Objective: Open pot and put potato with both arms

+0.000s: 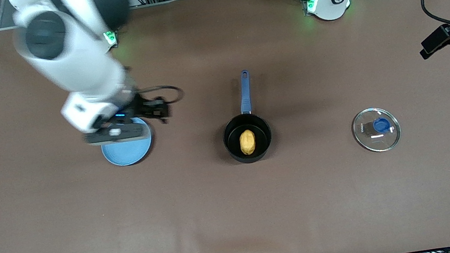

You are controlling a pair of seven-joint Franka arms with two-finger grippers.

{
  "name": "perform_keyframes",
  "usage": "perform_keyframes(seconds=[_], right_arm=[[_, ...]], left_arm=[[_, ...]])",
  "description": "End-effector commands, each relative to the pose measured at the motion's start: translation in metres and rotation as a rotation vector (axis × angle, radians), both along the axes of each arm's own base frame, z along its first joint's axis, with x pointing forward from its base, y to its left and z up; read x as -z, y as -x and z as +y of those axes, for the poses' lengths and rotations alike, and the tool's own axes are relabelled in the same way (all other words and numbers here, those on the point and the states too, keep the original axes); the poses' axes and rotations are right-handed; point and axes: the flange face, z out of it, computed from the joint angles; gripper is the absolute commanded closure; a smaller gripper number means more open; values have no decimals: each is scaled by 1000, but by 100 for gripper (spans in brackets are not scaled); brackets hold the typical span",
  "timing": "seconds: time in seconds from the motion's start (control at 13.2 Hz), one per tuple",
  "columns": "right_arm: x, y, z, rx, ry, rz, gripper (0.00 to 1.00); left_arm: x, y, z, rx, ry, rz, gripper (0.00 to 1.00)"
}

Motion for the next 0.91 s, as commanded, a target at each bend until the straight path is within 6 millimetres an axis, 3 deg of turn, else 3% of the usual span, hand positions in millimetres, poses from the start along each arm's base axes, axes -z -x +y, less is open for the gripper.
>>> perform_keyframes(seconds=[0.0, 0.23, 0.3, 0.61, 0.83], right_arm=[[-26, 24, -77, -45, -24, 41, 14], [-25, 40, -163, -74, -15, 50, 14], [-25, 43, -183, -88, -1, 48, 13], [-24, 59, -244, -93, 31, 33, 0], [-16, 74, -279, -90, 31, 6, 0]], left_arm=[[1, -2, -3, 19, 20, -1, 0], [3, -2, -1, 21, 21, 3, 0], [3, -2, -1, 21, 21, 3, 0], [-2, 6, 0, 24, 20, 17, 0], [-8, 21, -12, 81, 2, 20, 0]])
